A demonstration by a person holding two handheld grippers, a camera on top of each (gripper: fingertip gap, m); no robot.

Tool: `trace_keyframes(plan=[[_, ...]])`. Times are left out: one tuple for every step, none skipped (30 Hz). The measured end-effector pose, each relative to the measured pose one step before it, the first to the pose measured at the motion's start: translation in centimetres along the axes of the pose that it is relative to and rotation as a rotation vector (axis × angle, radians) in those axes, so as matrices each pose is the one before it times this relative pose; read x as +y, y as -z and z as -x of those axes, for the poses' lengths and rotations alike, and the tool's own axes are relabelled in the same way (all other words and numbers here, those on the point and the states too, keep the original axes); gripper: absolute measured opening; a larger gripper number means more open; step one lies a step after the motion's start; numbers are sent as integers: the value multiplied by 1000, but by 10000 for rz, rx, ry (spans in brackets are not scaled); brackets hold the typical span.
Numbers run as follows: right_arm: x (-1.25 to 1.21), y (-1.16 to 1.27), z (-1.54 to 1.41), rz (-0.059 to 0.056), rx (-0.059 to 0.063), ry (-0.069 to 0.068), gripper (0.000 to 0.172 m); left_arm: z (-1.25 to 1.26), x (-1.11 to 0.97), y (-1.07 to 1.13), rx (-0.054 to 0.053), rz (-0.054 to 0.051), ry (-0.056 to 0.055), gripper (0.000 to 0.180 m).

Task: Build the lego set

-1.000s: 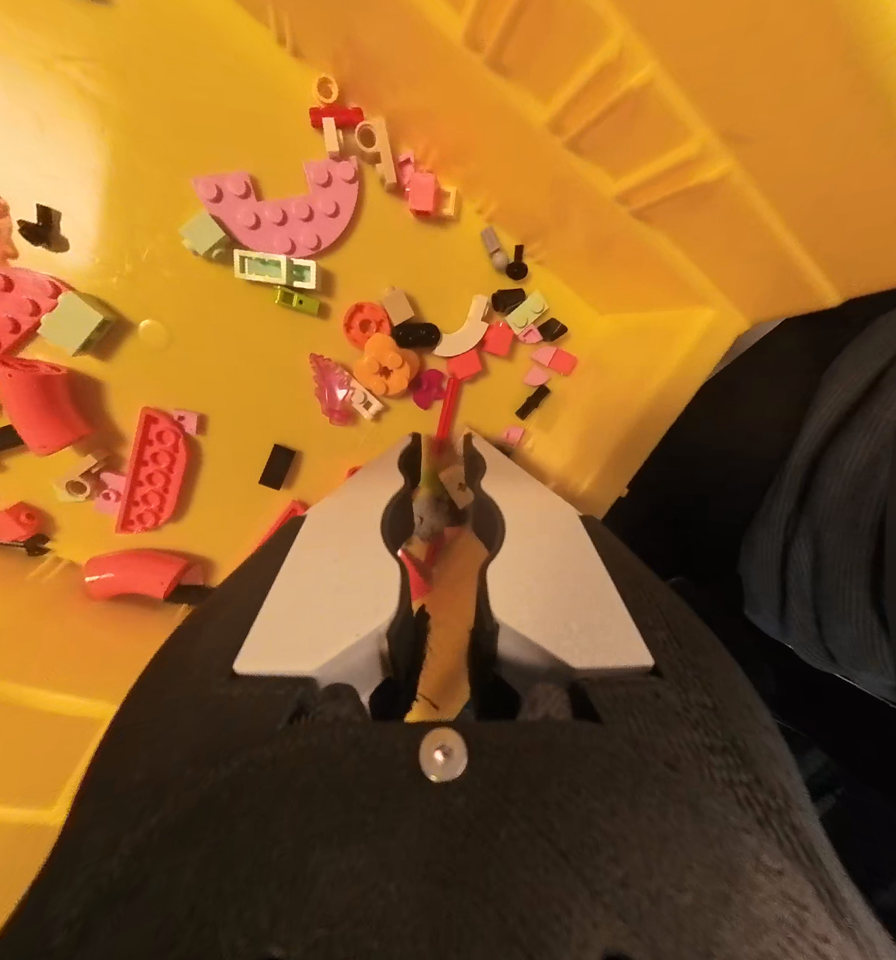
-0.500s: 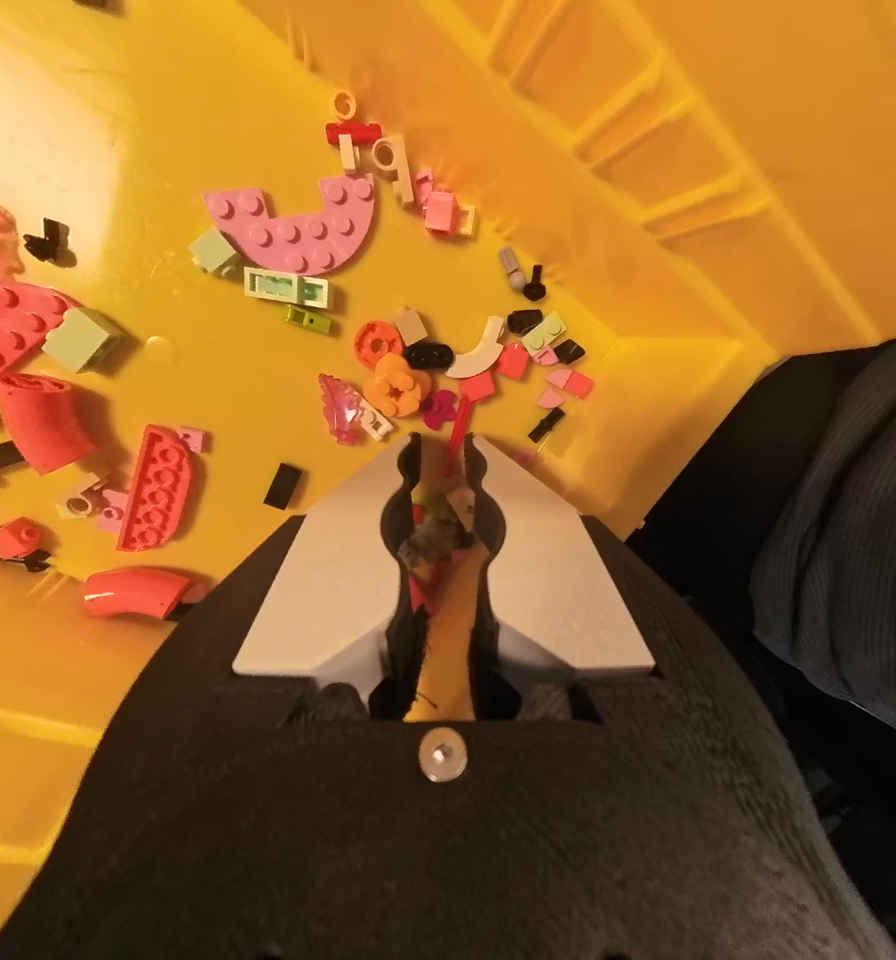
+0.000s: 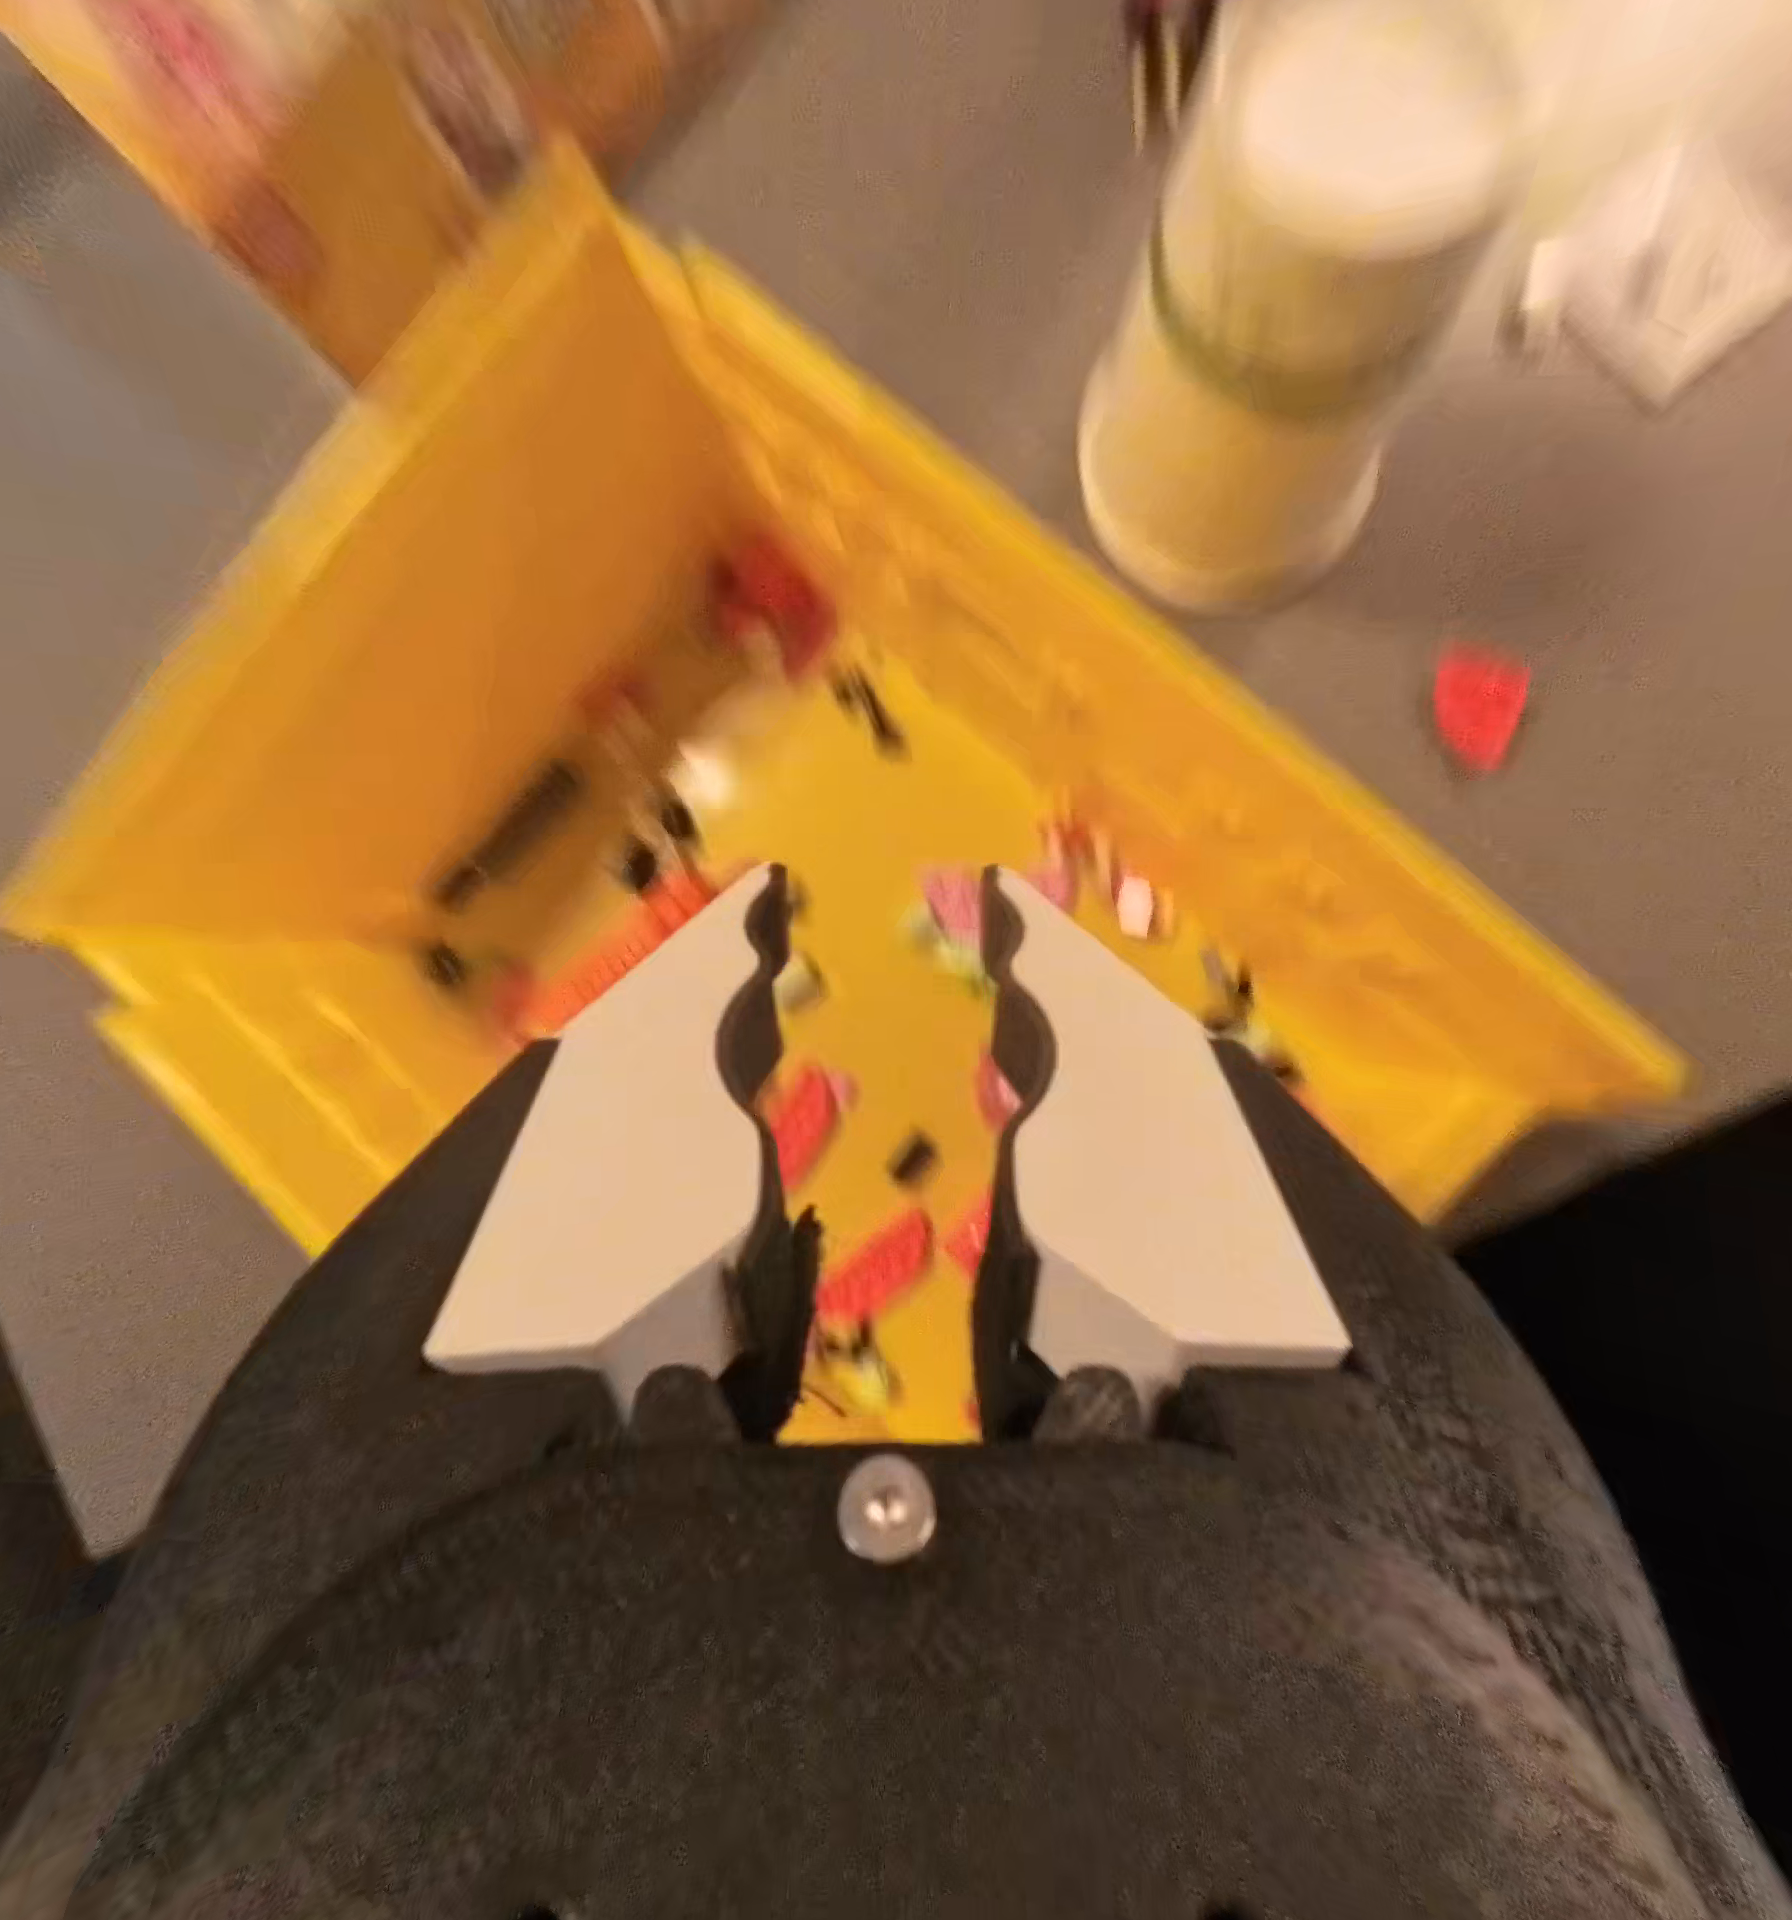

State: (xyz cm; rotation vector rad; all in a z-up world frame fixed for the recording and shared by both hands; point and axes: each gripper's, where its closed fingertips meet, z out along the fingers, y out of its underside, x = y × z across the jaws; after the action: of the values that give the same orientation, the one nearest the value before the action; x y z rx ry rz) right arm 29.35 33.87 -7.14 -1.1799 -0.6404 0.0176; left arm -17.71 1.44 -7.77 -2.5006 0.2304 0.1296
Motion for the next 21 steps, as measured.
trace_keyframes(plan=[[-44,-8,-33,-26,22,-45,5,382,-2893,888,-305,-1174,5,43],[-37,-19,-27,-22,19,-41,5,-382,-2898,413,99,-1139,63,52],[-18,-15,1,-12,-2,-21,5,-1385,-2309,-244,647,-746,146,68],[-11,3,37,-11,-19,-5,5,-2054,-1312,-919,1030,-112,171,86],[-37,23,15,-25,-18,-7,5,-1896,-587,-1453,954,264,96,102],[-39,32,-2,-32,-12,-30,5,-1225,-190,-1726,589,418,-75,115],[-10,15,-42,-14,1,-53,5,-472,42,-1759,150,495,-253,123],[-13,25,-90,-17,20,-65,5,-1,94,-1650,-115,499,-328,130],[-41,51,-111,-39,29,-69,5,-38,87,-1475,-48,457,-246,133],[-50,47,-103,-45,25,-71,5,-173,82,-1299,103,409,-59,133],[-51,39,-65,-33,9,-65,5,20,62,-1130,46,356,54,133],[-22,18,-28,-24,-7,-48,5,322,209,-958,-102,382,67,130],[-43,15,18,-26,-21,-28,5,275,377,-823,-71,452,45,124],[-26,8,27,-21,-27,-15,5,201,408,-698,-20,426,68,119],[-21,3,40,-14,-27,-10,5,-224,369,-588,221,358,112,113],[-25,-7,32,-13,-24,-15,5,-341,240,-469,292,245,162,105],[-17,-3,5,-16,-18,-29,5,-32,227,-352,71,223,63,94],[-15,2,-3,-16,-13,-41,5,204,113,-226,-108,121,-76,84],[1,4,-20,-9,-8,-43,5,70,-32,-49,-32,15,-98,81],[-6,-2,-29,-6,0,-40,5,1,133,75,29,148,4,81],[-16,16,-33,-15,2,-36,5,-86,213,211,58,185,5,81]])
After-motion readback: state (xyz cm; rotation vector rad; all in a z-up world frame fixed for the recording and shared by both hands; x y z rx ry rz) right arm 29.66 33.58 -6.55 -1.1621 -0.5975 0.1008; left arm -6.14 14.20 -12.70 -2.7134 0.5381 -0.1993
